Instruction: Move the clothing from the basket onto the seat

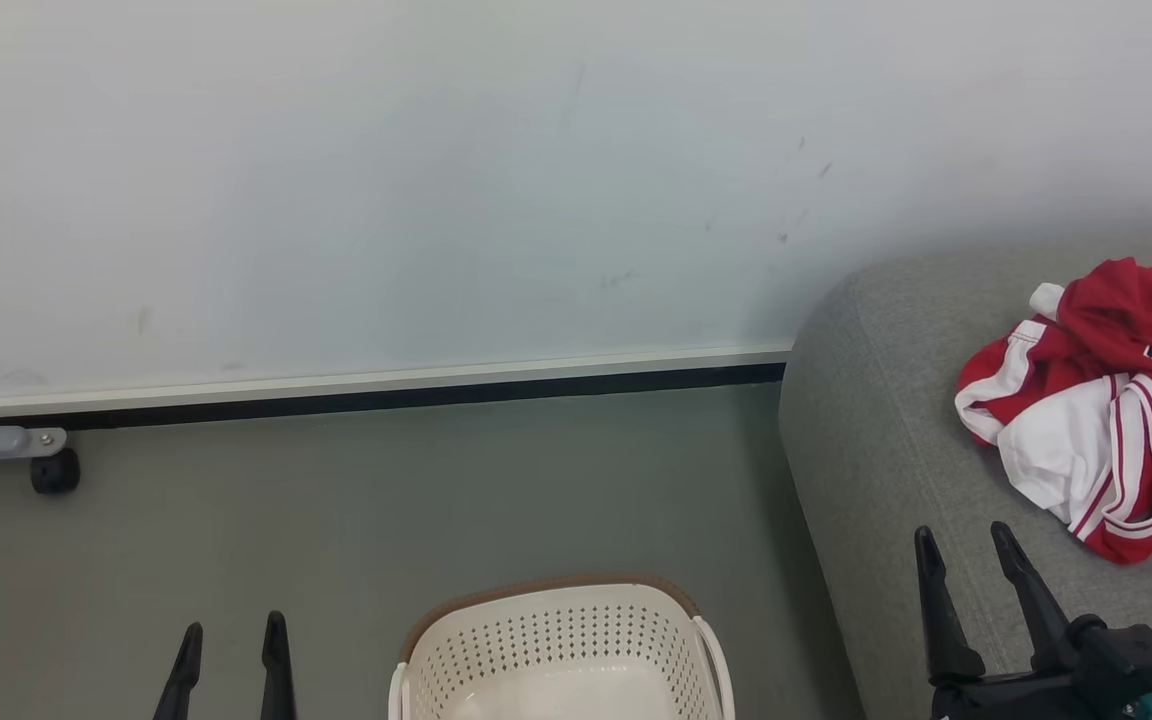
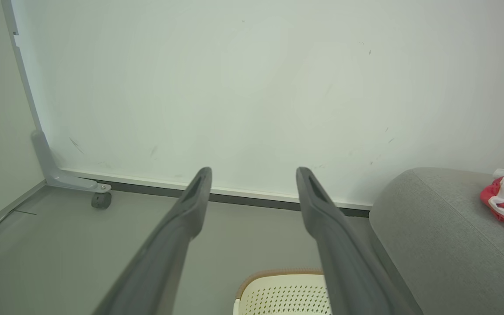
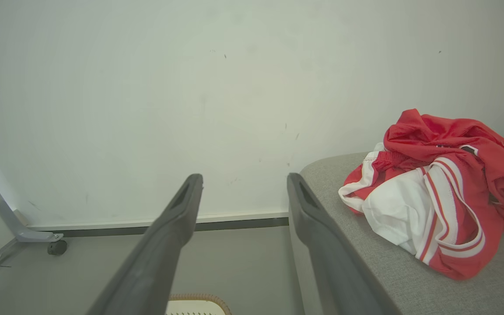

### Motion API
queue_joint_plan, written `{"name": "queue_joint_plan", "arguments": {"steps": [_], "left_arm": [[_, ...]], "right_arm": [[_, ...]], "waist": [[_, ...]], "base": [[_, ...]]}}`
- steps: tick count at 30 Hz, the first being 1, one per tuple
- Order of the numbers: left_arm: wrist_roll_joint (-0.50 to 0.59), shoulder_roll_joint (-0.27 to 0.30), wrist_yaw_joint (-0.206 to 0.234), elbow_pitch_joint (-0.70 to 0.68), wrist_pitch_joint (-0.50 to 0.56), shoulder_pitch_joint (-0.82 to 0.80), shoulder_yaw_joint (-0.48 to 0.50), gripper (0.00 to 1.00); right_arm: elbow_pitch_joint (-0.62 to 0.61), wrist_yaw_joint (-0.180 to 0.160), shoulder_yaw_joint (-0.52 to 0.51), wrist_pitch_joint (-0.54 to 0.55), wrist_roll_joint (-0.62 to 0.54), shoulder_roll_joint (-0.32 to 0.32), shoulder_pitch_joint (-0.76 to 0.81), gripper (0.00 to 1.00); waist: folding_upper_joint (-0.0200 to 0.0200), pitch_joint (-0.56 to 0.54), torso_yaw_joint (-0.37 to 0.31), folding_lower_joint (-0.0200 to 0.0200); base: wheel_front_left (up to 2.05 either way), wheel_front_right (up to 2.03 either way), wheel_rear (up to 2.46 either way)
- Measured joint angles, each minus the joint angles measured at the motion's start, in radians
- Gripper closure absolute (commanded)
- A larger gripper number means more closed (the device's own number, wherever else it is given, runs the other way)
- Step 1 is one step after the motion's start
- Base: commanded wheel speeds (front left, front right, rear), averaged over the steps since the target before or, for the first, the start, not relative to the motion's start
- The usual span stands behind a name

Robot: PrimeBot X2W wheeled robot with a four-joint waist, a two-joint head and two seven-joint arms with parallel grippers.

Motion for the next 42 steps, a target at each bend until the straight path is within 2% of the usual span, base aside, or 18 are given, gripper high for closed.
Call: {"name": "queue_joint_plan", "arguments": {"steps": [4, 5, 16, 42], "left_arm": [[0.007, 0.0, 0.0, 0.005, 0.0, -0.001, 0.0, 0.0], [0.007, 0.0, 0.0, 0.006, 0.0, -0.001, 0.0, 1.0], [-0.017, -0.026, -0.01, 0.081, 0.017, 0.014, -0.001, 1.0], [-0.333, -0.056, -0.072, 0.135, 0.117, -0.047, 0.067, 1.0]], "right_arm": [[-0.004, 0.0, -0.007, 0.0, -0.002, 0.005, 0.002, 0.0], [-0.005, -0.001, -0.009, 0.0, -0.004, 0.006, 0.003, 1.0], [0.071, 0.008, -0.005, 0.017, 0.022, 0.039, 0.047, 1.0], [0.113, 0.071, -0.124, 0.122, 0.356, 0.083, 0.013, 1.0]], "waist": [[0.0, 0.002, 0.003, 0.0], [0.0, 0.002, 0.004, 0.0], [0.0001, 0.004, 0.005, 0.0], [0.0, 0.015, 0.007, 0.0]], "base": [[0.0, 0.0, 0.0], [0.0, 0.0, 0.0], [0.0, 0.0, 0.0], [0.0, 0.0, 0.0]]}}
